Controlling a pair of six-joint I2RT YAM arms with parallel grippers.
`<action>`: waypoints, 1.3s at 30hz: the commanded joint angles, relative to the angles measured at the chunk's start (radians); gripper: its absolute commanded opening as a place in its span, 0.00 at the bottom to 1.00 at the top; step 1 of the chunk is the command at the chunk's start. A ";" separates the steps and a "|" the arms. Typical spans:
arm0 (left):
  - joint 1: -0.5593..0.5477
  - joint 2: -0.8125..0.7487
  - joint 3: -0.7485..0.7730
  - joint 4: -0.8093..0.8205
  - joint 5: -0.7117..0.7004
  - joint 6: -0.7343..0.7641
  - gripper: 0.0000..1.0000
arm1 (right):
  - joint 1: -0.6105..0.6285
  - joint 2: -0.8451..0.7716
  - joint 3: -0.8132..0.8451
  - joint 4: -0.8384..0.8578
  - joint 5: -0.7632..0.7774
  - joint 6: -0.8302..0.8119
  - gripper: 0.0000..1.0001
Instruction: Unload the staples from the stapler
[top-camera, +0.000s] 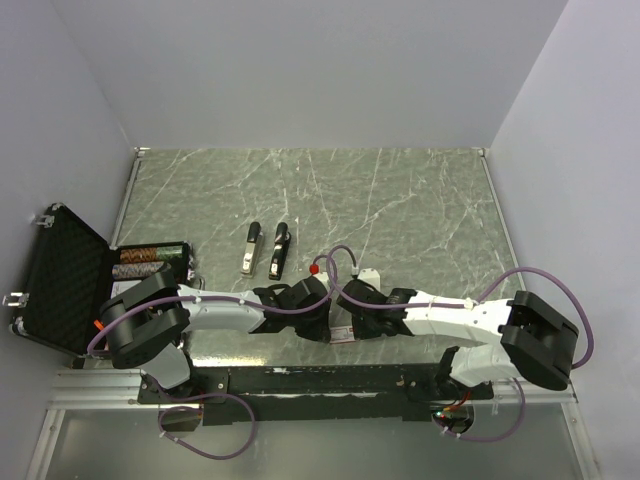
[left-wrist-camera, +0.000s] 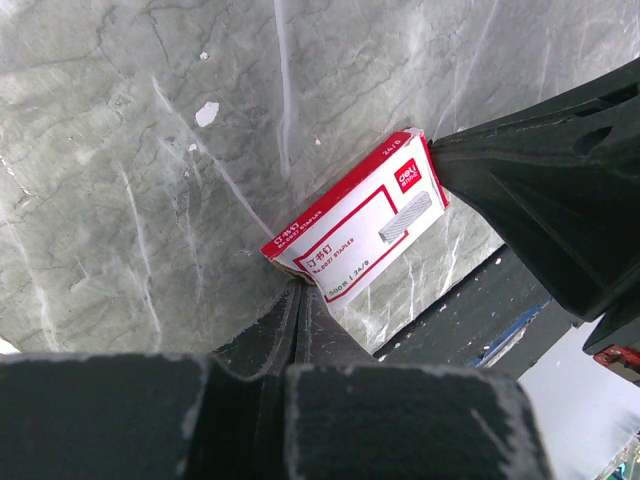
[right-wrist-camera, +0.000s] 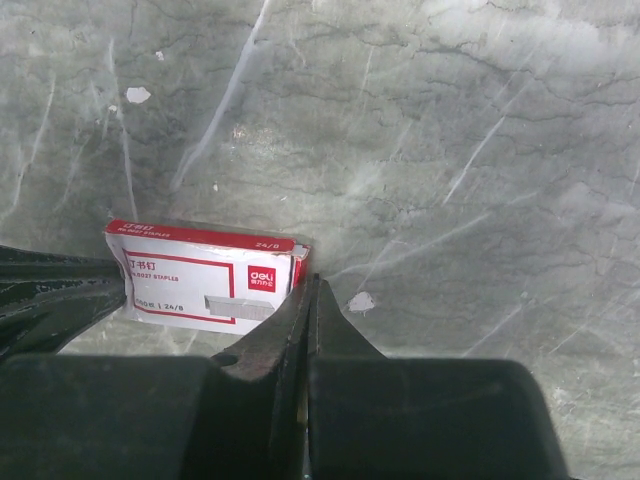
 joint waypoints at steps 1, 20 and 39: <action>-0.006 0.020 0.001 -0.043 -0.037 0.025 0.01 | 0.003 0.010 0.023 0.037 -0.024 0.010 0.00; -0.006 -0.176 0.024 -0.216 -0.227 0.028 0.39 | -0.036 -0.138 0.082 -0.194 0.235 0.033 0.43; -0.006 -0.532 0.093 -0.315 -0.535 0.144 0.99 | -0.095 -0.287 0.239 -0.115 0.296 -0.275 1.00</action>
